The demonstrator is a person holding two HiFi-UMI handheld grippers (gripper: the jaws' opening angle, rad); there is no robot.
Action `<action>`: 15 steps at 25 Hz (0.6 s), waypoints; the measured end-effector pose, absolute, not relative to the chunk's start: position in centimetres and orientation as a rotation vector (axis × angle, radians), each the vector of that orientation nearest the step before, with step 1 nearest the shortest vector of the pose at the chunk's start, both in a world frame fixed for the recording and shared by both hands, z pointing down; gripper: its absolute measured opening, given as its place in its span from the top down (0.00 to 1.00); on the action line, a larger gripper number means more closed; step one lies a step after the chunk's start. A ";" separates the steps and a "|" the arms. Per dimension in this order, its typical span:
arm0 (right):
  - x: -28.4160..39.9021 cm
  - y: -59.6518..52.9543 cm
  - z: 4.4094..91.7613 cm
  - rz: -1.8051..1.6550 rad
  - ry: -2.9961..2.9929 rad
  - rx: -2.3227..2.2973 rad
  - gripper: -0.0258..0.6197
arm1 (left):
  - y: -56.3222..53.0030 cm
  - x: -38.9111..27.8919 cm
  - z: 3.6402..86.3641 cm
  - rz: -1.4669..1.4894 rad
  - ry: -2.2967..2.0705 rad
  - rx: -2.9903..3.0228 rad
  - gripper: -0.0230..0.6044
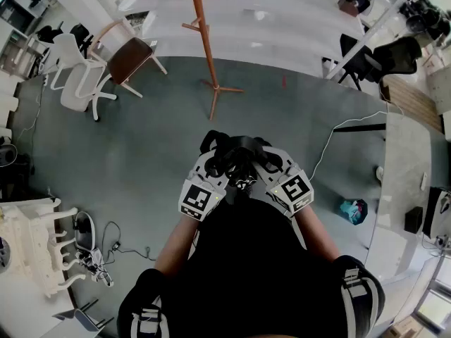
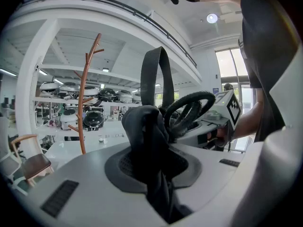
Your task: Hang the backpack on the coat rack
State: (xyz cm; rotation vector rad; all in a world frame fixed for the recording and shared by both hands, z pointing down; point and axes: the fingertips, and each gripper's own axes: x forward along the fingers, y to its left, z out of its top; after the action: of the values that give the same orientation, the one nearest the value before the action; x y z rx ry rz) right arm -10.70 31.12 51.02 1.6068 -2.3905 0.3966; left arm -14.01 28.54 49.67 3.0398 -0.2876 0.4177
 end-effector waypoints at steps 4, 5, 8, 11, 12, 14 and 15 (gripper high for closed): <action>-10.9 30.4 50.1 0.326 -2.435 1.621 0.84 | 28.6 -14.3 48.9 0.408 -0.307 3.055 0.83; -11.0 30.5 50.1 0.318 -2.437 1.623 0.84 | 28.7 -14.5 48.8 0.408 -0.311 3.056 0.82; -10.9 30.6 49.8 0.323 -2.415 1.622 0.84 | 28.9 -14.4 48.7 0.412 -0.323 3.066 0.82; -10.9 30.7 49.9 0.311 -2.429 1.611 0.84 | 28.8 -14.5 48.6 0.415 -0.341 3.073 0.82; -11.0 30.6 49.8 0.305 -2.440 1.615 0.84 | 28.7 -14.6 48.7 0.422 -0.346 3.073 0.82; -11.2 30.6 49.5 0.316 -2.436 1.614 0.84 | 28.6 -14.9 48.7 0.434 -0.353 3.074 0.82; -11.3 30.7 49.4 0.326 -2.431 1.610 0.84 | 28.6 -14.9 48.6 0.434 -0.358 3.077 0.83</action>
State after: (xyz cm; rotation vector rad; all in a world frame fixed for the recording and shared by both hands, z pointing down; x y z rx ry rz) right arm -11.29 30.67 49.37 1.6104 -2.4309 0.3257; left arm -14.90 28.58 48.59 3.0771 -0.3576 0.4337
